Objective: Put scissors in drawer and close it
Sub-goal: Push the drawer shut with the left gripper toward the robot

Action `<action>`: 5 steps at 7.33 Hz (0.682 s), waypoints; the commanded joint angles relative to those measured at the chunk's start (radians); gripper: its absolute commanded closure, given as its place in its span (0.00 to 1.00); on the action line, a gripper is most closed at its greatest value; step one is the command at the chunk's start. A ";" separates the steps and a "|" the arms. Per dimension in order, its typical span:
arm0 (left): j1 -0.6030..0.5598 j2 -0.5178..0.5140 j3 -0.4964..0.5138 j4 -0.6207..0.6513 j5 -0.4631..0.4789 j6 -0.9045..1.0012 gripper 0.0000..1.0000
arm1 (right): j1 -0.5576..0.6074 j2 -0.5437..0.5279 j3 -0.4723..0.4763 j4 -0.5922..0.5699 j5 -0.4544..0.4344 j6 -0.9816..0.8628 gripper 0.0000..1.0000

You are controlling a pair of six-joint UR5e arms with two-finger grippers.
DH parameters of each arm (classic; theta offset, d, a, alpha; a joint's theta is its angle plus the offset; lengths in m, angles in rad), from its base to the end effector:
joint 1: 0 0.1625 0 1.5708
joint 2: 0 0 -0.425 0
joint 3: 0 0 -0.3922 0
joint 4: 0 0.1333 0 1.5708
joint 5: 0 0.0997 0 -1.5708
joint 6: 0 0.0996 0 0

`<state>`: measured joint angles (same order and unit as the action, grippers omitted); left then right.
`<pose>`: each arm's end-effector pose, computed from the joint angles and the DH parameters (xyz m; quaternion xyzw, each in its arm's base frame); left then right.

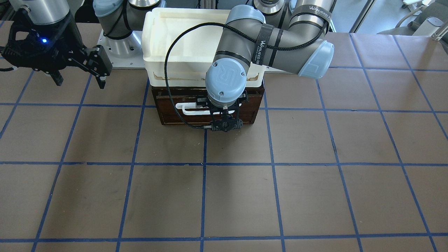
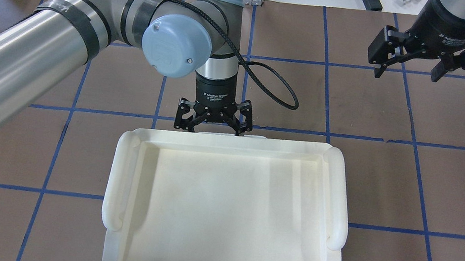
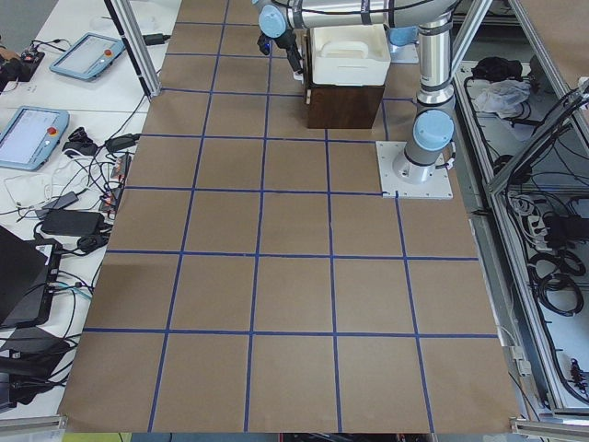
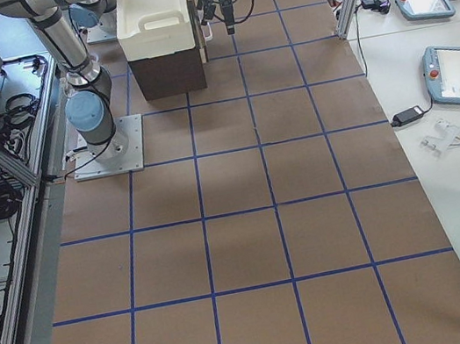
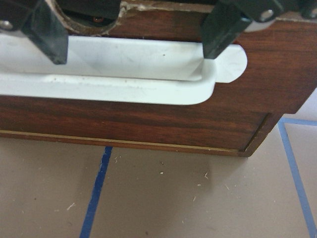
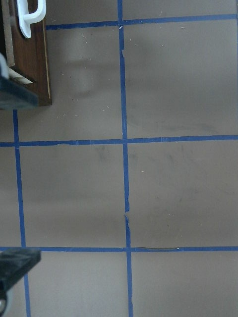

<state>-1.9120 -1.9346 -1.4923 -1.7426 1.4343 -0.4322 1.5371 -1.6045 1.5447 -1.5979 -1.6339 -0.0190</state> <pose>-0.3303 -0.4913 0.3168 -0.0596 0.9700 0.2344 0.0237 0.1106 -0.4891 0.5203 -0.0087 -0.9985 0.0426 0.0327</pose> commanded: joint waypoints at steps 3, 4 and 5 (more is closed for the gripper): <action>-0.013 0.017 0.000 -0.054 0.005 -0.007 0.00 | 0.000 0.000 0.000 -0.004 -0.006 -0.002 0.00; -0.013 0.013 -0.002 -0.060 0.005 -0.007 0.00 | 0.000 0.000 0.000 -0.001 -0.006 -0.002 0.00; -0.013 0.013 -0.002 -0.070 0.003 -0.007 0.00 | 0.000 0.000 0.000 -0.004 -0.006 -0.002 0.00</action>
<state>-1.9243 -1.9208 -1.4935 -1.8025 1.4383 -0.4385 1.5371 -1.6046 1.5447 -1.5997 -1.6398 -0.0213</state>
